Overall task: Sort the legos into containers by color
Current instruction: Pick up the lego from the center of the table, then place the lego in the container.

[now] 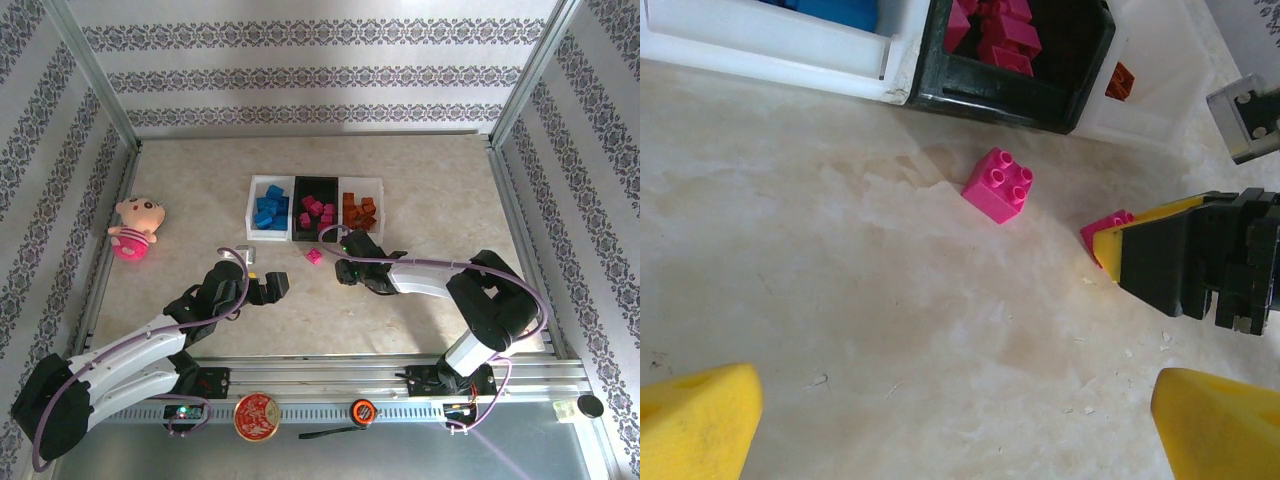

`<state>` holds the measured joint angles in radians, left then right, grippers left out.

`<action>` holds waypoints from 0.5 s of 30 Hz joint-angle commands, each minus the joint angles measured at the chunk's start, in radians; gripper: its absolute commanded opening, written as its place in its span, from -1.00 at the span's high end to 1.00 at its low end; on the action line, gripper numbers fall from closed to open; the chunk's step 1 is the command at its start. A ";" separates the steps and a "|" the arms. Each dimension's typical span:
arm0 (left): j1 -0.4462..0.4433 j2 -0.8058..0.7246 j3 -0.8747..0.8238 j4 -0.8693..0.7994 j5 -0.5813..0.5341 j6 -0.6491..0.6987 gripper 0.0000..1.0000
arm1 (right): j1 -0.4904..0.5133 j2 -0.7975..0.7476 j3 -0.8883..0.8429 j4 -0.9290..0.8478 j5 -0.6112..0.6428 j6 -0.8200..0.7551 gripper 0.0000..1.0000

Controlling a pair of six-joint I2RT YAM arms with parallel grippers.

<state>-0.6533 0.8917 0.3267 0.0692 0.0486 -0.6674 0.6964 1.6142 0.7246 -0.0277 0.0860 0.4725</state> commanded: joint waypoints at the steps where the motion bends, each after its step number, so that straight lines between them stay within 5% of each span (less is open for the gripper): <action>1: -0.008 0.006 0.005 0.021 -0.012 -0.011 -0.99 | 0.011 -0.044 -0.006 -0.003 -0.025 -0.022 0.31; 9: -0.008 0.024 0.013 0.029 -0.012 -0.014 -0.99 | 0.023 -0.214 0.083 -0.045 -0.073 -0.069 0.41; 15: -0.009 0.043 0.022 0.034 0.002 -0.024 -0.99 | -0.001 -0.109 0.292 -0.078 -0.061 -0.124 0.41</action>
<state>-0.6533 0.9318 0.3267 0.0692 0.0490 -0.6720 0.7086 1.4521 0.9421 -0.0856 0.0261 0.3923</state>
